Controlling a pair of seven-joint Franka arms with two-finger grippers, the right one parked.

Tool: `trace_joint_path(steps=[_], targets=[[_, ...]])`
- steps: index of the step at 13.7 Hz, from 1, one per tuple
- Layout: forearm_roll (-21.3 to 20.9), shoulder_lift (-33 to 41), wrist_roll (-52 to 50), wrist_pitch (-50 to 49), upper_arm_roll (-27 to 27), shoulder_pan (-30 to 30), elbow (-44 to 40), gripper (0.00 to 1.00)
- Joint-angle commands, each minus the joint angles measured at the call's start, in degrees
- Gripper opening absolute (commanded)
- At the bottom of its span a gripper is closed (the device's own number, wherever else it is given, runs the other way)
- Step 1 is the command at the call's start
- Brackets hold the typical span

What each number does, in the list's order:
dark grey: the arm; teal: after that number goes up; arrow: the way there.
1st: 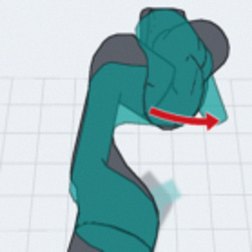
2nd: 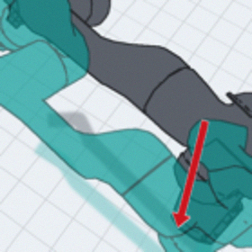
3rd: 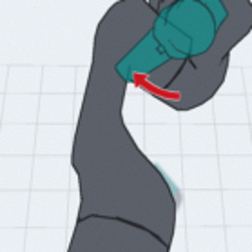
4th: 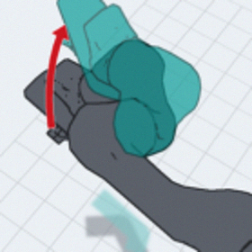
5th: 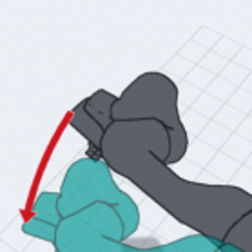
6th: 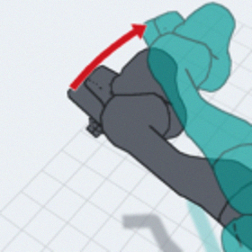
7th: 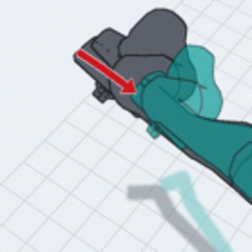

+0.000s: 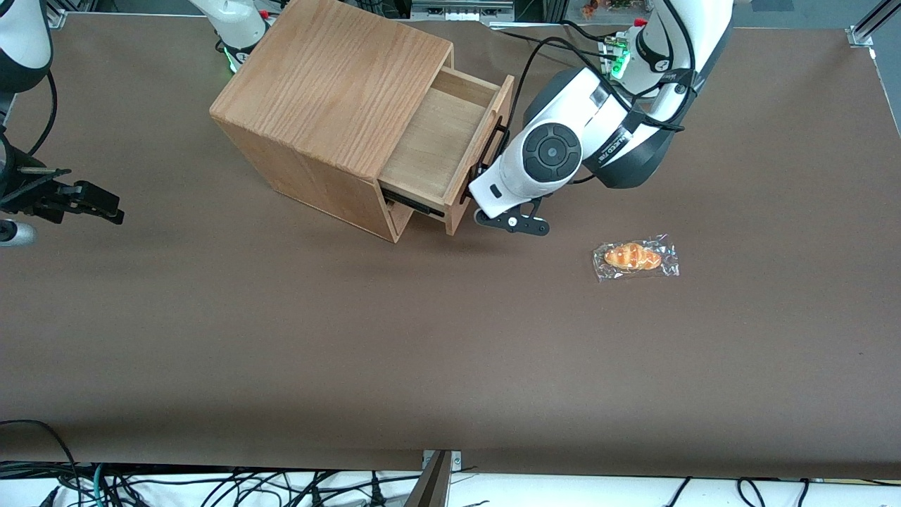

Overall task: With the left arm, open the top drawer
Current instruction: 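Pull the drawer outward from the box by its handle with the left gripper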

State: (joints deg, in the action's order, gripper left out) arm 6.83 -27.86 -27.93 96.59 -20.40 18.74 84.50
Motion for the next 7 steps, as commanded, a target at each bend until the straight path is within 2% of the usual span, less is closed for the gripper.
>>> trace_joint_path(steps=[1,7], targets=[[-4.5,3.0,-0.8,-2.4,1.1,-0.7,0.8,1.00],[-4.5,3.5,-0.8,-3.1,2.1,-0.7,0.7,1.00]])
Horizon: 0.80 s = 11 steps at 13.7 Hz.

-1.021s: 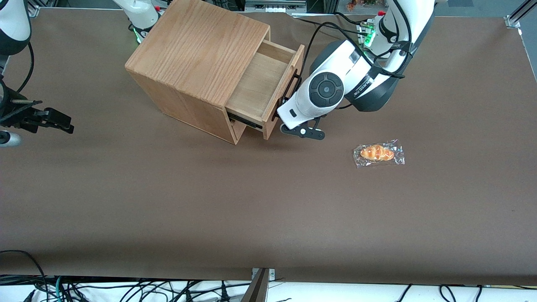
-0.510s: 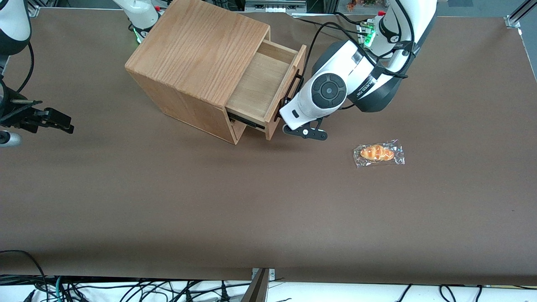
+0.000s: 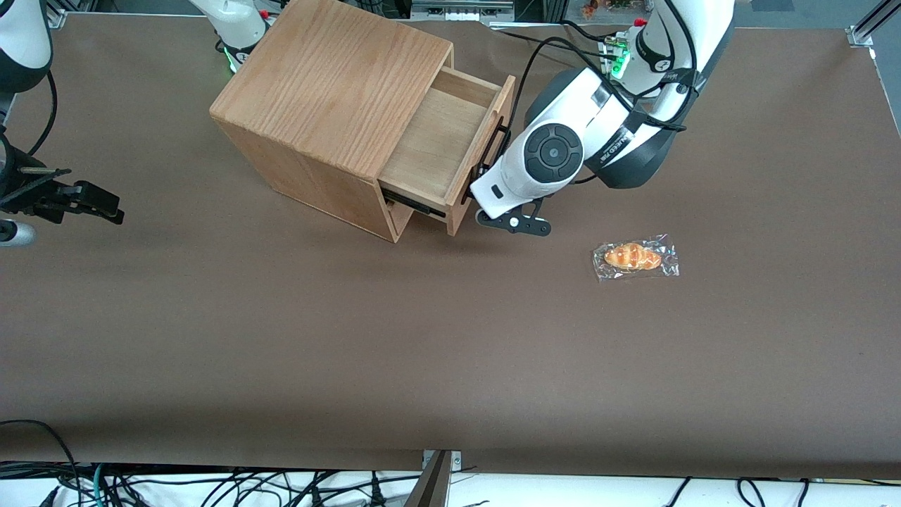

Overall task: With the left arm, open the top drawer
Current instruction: 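Pull the drawer outward from the box by its handle with the left gripper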

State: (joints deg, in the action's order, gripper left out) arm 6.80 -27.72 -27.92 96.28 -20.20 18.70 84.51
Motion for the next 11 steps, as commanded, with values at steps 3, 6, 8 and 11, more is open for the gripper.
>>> trace_joint_path(steps=[3,6,8,11], targets=[[-4.4,3.5,1.6,-2.9,3.2,-0.7,0.7,1.00],[-4.4,3.7,2.4,-3.5,3.8,-0.7,0.6,1.00],[-4.4,3.7,2.4,-3.5,3.8,-0.7,0.5,1.00],[-3.9,3.7,1.6,-3.6,3.6,-0.7,0.2,1.00]])
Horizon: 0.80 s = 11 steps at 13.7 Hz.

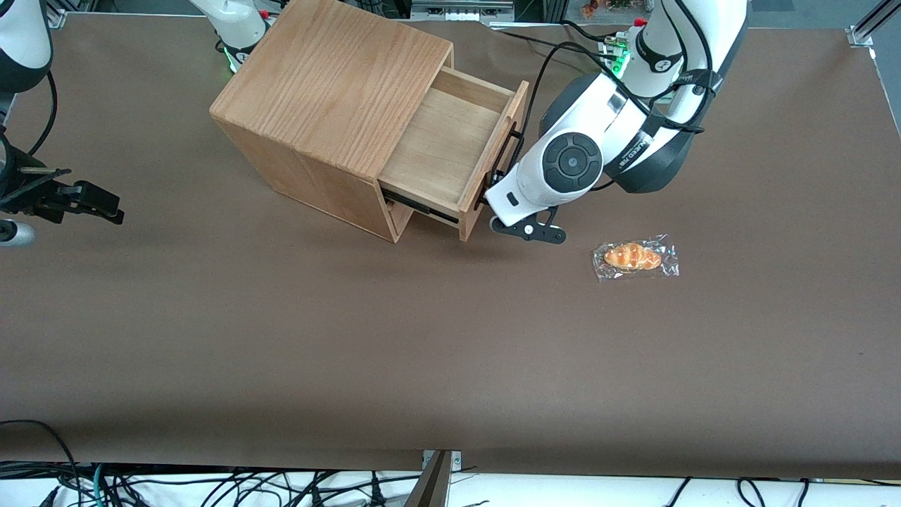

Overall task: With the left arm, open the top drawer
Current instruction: 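Pull the drawer outward from the box by its handle with the left gripper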

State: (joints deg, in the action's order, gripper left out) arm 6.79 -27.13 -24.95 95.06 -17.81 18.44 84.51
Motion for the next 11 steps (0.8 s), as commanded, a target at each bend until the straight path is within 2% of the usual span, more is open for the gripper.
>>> trace_joint_path(steps=[1,3,5,11], targets=[[-3.5,3.2,-1.4,-2.3,1.1,-0.3,0.2,1.00],[-3.3,3.3,-1.3,-2.3,0.8,-0.3,0.2,1.00],[-0.7,4.4,-1.0,-3.4,1.3,-0.5,0.2,1.00],[2.9,6.5,-0.7,-9.8,1.2,-2.8,-2.0,1.00]])
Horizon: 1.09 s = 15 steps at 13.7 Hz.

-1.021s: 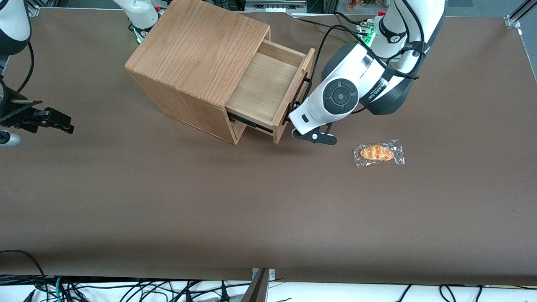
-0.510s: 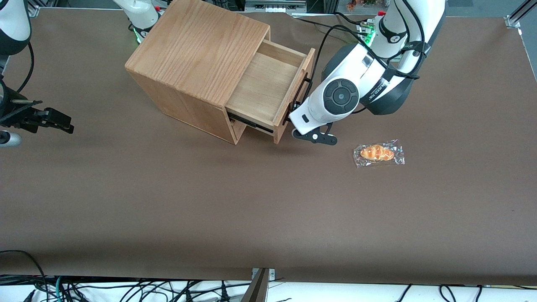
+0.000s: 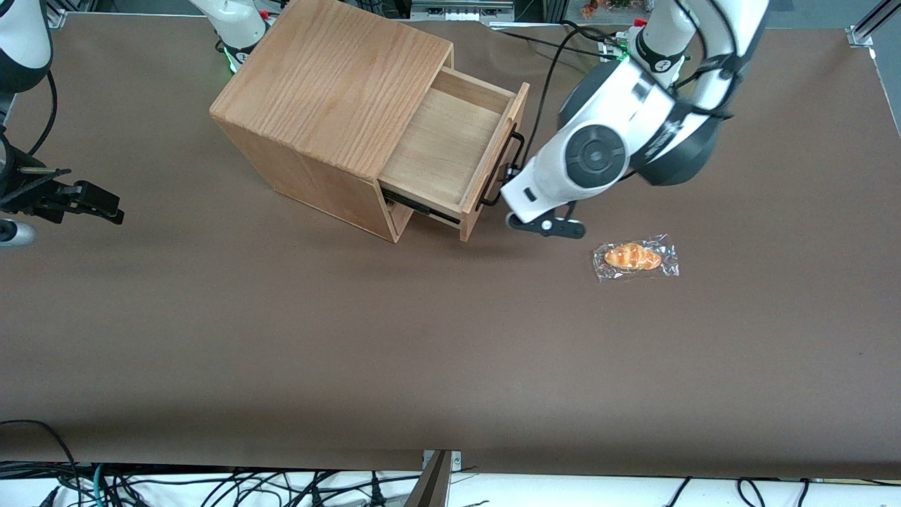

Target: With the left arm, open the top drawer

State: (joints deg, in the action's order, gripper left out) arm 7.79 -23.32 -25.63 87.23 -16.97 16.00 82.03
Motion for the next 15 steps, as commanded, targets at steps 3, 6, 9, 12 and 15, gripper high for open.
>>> trace_joint_path(steps=[3,6,9,12,15], targets=[[2.1,3.1,0.2,-2.1,0.5,-0.4,0.5,1.00],[1.4,4.3,0.9,-3.3,5.0,-1.1,0.4,1.00],[1.3,4.7,6.5,-3.2,13.1,-1.0,-0.1,1.00],[0.8,4.7,6.8,-3.1,19.0,-0.9,-0.8,1.00],[-3.2,4.7,11.5,-2.8,23.5,-0.9,-2.3,1.00]])
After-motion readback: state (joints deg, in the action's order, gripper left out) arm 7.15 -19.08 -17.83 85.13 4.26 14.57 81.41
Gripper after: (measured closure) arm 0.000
